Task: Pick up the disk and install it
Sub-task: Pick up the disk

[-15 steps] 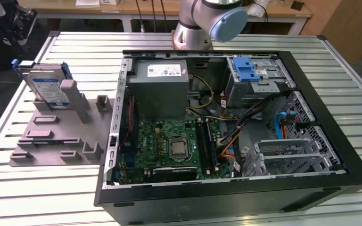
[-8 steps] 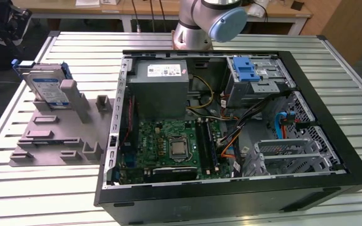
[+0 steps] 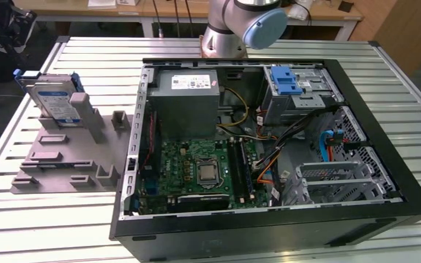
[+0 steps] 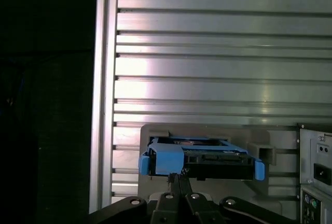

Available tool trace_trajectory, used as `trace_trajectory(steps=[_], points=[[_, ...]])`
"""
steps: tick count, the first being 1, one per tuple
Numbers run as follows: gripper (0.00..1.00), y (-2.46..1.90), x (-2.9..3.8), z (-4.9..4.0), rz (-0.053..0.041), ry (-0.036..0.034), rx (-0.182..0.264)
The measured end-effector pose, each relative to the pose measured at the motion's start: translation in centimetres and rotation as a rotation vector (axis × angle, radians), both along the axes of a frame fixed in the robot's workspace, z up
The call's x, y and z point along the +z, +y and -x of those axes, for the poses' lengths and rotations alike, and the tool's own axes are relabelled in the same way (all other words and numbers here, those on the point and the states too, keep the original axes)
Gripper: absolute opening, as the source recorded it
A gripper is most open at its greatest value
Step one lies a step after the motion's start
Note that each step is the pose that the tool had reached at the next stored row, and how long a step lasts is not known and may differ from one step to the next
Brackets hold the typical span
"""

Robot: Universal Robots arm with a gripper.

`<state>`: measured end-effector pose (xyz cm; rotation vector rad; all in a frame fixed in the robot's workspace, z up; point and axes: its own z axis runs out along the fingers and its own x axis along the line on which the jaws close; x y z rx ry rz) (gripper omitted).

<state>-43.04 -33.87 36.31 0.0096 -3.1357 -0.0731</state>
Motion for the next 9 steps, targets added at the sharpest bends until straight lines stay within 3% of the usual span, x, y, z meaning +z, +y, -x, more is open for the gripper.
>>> trace_trajectory(steps=[6,9], points=[[0.11,0.0,0.0,0.02,0.0,0.0,0.005],[0.11,0.0,0.0,0.03,0.0,0.0,0.033]])
